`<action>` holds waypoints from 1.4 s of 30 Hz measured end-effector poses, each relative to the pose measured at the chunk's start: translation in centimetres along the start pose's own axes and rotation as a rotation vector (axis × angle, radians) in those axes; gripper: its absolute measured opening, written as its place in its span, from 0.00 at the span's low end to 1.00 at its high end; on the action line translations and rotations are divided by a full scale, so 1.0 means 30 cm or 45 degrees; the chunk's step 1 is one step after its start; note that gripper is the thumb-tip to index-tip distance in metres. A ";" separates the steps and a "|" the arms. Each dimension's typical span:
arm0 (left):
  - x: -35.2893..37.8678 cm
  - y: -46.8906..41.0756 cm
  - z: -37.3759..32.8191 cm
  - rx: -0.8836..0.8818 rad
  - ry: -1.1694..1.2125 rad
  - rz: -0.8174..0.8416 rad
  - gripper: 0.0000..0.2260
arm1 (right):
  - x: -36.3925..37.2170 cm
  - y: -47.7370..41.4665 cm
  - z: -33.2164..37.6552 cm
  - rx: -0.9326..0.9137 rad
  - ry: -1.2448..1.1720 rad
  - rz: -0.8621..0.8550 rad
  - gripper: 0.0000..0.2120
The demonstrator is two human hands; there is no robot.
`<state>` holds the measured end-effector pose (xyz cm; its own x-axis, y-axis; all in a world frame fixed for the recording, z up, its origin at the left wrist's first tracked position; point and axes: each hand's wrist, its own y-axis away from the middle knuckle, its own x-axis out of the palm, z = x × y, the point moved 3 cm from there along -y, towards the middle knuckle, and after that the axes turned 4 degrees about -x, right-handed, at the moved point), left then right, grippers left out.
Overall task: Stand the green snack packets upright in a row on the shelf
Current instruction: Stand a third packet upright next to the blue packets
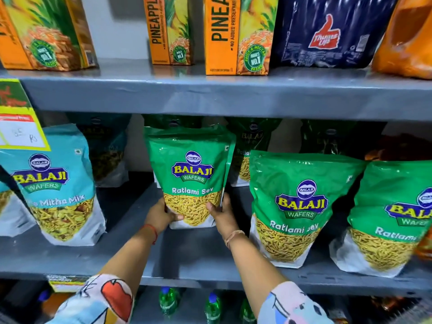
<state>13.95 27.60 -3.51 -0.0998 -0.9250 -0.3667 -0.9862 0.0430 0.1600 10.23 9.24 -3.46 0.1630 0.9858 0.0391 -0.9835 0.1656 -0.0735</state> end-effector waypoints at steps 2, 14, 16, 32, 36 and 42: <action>0.018 0.015 0.032 -0.023 0.015 0.010 0.28 | -0.003 0.013 -0.026 0.030 0.008 0.031 0.27; 0.053 0.092 0.086 -0.032 -0.187 -0.029 0.24 | -0.037 0.087 -0.097 0.102 0.225 0.077 0.19; 0.054 0.125 0.091 -0.044 -0.235 -0.023 0.24 | -0.043 0.127 -0.107 0.086 0.323 0.053 0.20; 0.032 0.252 0.087 -0.079 -0.330 0.093 0.27 | -0.099 0.255 -0.070 0.119 0.249 0.064 0.15; -0.008 0.261 0.085 -0.066 -0.358 0.053 0.26 | -0.055 0.252 -0.083 0.110 0.228 0.060 0.13; -0.169 0.250 0.129 -0.102 -0.390 -0.001 0.26 | 0.115 0.241 -0.089 0.057 0.214 0.121 0.16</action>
<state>6.54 34.05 -3.99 -0.1464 -0.7677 -0.6239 -0.9740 0.0015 0.2267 3.90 13.89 -6.53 0.0766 0.9882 -0.1330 -0.9970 0.0740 -0.0242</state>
